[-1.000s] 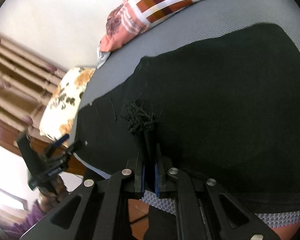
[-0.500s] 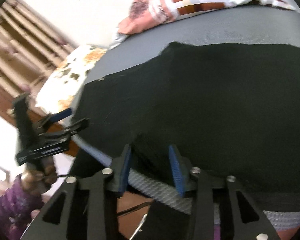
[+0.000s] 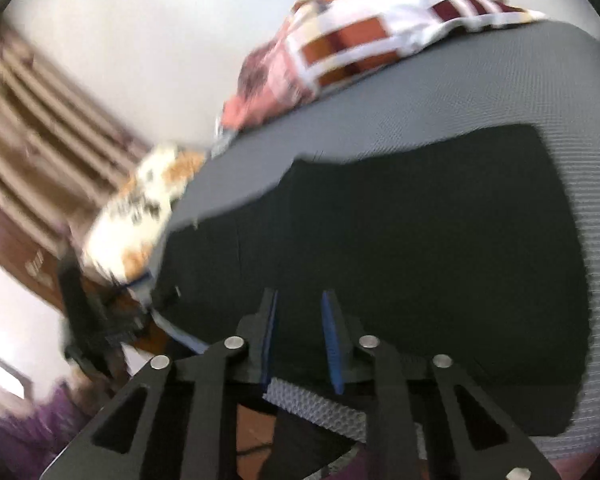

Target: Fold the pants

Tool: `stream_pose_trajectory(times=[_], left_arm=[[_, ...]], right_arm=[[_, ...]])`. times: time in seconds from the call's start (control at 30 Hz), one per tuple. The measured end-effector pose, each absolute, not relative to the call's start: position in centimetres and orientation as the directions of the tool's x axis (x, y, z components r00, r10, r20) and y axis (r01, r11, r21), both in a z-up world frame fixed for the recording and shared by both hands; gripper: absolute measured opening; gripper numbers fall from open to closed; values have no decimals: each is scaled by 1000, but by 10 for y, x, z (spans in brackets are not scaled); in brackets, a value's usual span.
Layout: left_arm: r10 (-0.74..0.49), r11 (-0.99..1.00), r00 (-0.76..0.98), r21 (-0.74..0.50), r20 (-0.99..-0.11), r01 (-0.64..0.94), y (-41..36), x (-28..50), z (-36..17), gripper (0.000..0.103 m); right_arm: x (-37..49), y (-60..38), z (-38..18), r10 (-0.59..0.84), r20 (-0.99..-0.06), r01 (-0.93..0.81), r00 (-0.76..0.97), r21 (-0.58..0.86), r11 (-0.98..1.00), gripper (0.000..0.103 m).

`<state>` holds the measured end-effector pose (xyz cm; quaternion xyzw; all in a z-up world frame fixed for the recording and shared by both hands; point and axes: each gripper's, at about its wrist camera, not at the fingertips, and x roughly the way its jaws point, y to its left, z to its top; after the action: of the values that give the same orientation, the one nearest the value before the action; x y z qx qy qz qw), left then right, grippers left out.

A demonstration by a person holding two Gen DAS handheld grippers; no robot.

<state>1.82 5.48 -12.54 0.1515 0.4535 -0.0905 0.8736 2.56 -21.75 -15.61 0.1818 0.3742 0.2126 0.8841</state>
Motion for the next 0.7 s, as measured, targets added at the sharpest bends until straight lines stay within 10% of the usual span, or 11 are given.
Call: stream_pose_trajectory(times=[0.37,0.7], left_arm=[[18,993,567,79,-824,83,143,36,-80,91],[-346,911,390,-405,-853,-77,262,30,-122,90]], right_arm=[[17,-181,-171,464,-626,-306,627,350,885,17],[28,-173,-181,510,-611,-268,606,447,854,19]])
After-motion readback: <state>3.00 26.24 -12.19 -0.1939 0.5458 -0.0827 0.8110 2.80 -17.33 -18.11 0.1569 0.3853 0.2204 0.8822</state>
